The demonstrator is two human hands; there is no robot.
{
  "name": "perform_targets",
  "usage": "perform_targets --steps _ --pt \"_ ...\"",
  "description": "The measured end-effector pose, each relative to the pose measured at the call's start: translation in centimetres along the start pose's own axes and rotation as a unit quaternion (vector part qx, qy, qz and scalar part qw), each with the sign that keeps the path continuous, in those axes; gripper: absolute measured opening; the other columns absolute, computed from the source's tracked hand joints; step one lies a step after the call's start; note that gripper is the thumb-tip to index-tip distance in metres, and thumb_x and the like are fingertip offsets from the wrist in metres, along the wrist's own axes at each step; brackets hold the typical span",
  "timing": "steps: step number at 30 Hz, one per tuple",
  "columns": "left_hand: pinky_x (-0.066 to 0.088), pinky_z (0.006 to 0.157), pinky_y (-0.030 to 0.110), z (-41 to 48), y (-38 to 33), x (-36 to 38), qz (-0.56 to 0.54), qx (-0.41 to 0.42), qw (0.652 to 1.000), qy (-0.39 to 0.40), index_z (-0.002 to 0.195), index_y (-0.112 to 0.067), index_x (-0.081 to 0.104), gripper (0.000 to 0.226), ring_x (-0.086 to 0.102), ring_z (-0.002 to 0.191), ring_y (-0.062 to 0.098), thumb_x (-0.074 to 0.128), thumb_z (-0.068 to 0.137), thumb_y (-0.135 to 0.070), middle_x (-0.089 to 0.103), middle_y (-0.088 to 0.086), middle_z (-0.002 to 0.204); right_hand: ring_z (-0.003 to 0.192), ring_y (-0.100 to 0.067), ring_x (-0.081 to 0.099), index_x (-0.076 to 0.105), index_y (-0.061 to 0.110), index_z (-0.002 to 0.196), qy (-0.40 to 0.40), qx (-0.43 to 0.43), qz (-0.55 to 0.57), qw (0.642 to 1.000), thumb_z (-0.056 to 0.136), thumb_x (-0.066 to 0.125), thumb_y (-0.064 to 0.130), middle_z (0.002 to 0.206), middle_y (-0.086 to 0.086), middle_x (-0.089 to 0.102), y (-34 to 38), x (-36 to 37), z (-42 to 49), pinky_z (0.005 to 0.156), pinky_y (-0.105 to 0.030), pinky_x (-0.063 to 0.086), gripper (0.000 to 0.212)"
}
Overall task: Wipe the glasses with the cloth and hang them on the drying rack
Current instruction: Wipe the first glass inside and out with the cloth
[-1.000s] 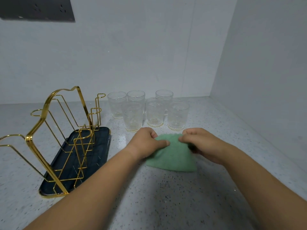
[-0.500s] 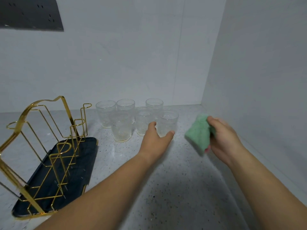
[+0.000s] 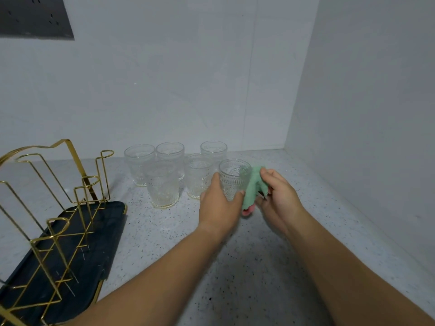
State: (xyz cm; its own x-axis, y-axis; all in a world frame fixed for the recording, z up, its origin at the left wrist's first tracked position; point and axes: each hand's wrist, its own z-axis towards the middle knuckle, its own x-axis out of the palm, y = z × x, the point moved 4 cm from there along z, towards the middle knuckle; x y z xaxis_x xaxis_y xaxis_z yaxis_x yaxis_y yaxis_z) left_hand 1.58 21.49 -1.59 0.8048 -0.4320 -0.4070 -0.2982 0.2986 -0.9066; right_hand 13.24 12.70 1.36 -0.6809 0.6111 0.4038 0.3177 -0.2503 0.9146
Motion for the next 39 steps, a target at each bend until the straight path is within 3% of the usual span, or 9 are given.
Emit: perform_targets --steps 9,11,15,18,21,24,26,33,39 --pt "0.05 0.103 0.035 -4.9 -2.2 -3.1 -0.085 0.015 0.996 0.002 0.129 -0.048 0.051 0.052 0.059 0.122 0.017 0.079 0.086 -0.054 0.055 0.0 0.132 0.101 -0.041 0.063 0.067 -0.002 0.097 0.073 0.001 0.035 0.997 0.105 0.045 0.031 0.093 -0.023 0.068 0.2 -0.8 -5.0 0.106 -0.062 0.043 0.04" --pt "0.057 0.101 0.043 -6.3 -2.3 -3.8 -0.138 0.001 0.99 0.013 0.127 -0.052 0.051 0.056 0.067 0.117 0.02 0.076 0.078 -0.066 0.059 0.005 0.128 0.087 -0.043 0.057 0.059 -0.005 0.087 0.079 -0.007 0.044 0.996 0.104 0.048 0.034 0.078 -0.026 0.053 0.5 -0.1 -6.6 0.093 -0.062 0.046 0.044" --pt "0.053 0.077 0.011 -9.1 -2.1 -5.1 -0.23 0.008 0.971 0.058 0.141 -0.04 0.044 0.045 0.07 0.102 -0.002 0.064 0.101 -0.043 0.065 0.0 0.125 0.062 -0.027 0.067 0.057 0.003 0.098 0.015 -0.083 -0.109 0.99 0.103 0.057 0.019 0.066 -0.009 0.066 0.2 2.4 -9.9 0.06 -0.039 0.055 0.016" --pt "0.048 0.089 0.016 -10.4 -1.7 -5.9 -0.301 -0.013 0.949 0.095 0.152 -0.039 0.036 0.051 0.059 0.132 0.01 0.052 0.104 -0.048 0.055 -0.003 0.15 0.094 0.003 0.071 0.054 0.028 0.127 -0.006 -0.122 -0.223 0.967 0.097 0.065 0.029 0.115 0.008 0.069 -0.4 4.5 -11.6 0.075 -0.017 0.058 0.032" --pt "0.059 0.093 0.037 -11.0 -1.4 -6.4 -0.361 -0.013 0.927 0.104 0.146 -0.032 0.044 0.058 0.072 0.119 0.019 0.052 0.095 -0.06 0.072 0.001 0.132 0.1 -0.005 0.073 0.039 0.04 0.148 0.054 -0.131 -0.266 0.953 0.093 0.055 0.051 0.13 0.011 0.064 -1.4 7.3 -12.7 0.085 -0.042 0.064 0.059" --pt "0.059 0.084 0.032 -10.7 -1.3 -7.5 -0.373 0.022 0.924 0.083 0.137 -0.026 0.051 0.071 0.076 0.103 0.015 0.056 0.081 -0.07 0.077 -0.003 0.12 0.087 -0.004 0.073 0.025 0.048 0.156 0.08 -0.154 -0.271 0.947 0.09 0.045 0.057 0.12 0.022 0.069 -2.4 9.5 -13.1 0.085 -0.047 0.061 0.069" --pt "0.059 0.096 0.036 -10.2 -1.1 -8.3 -0.373 0.03 0.925 0.061 0.137 -0.027 0.054 0.074 0.075 0.11 0.012 0.056 0.079 -0.074 0.077 -0.007 0.122 0.094 0.004 0.071 0.037 0.039 0.153 0.053 -0.146 -0.262 0.953 0.093 0.039 0.057 0.116 0.02 0.071 -2.4 10.3 -12.5 0.081 -0.022 0.061 0.062" --pt "0.05 0.112 0.048 -8.5 0.7 -8.8 -0.398 -0.056 0.913 0.067 0.151 -0.036 0.049 0.102 0.065 0.131 0.014 0.064 0.068 -0.094 0.065 -0.006 0.145 0.027 0.001 0.045 0.064 0.019 0.079 0.02 -0.011 -0.159 0.987 0.11 0.03 0.047 0.036 0.01 0.051 -1.7 11.2 -11.1 0.028 -0.013 0.03 0.053" --pt "0.059 0.076 0.037 -8.9 -0.2 -9.4 -0.367 -0.042 0.928 0.038 0.117 -0.013 0.049 0.085 0.072 0.092 0.017 0.056 0.065 -0.08 0.069 0.001 0.099 0.062 0.007 0.063 0.042 0.026 0.147 0.072 -0.118 -0.308 0.941 0.094 0.028 0.066 0.082 0.011 0.068 -3.4 11.1 -11.1 0.057 -0.011 0.052 0.068"
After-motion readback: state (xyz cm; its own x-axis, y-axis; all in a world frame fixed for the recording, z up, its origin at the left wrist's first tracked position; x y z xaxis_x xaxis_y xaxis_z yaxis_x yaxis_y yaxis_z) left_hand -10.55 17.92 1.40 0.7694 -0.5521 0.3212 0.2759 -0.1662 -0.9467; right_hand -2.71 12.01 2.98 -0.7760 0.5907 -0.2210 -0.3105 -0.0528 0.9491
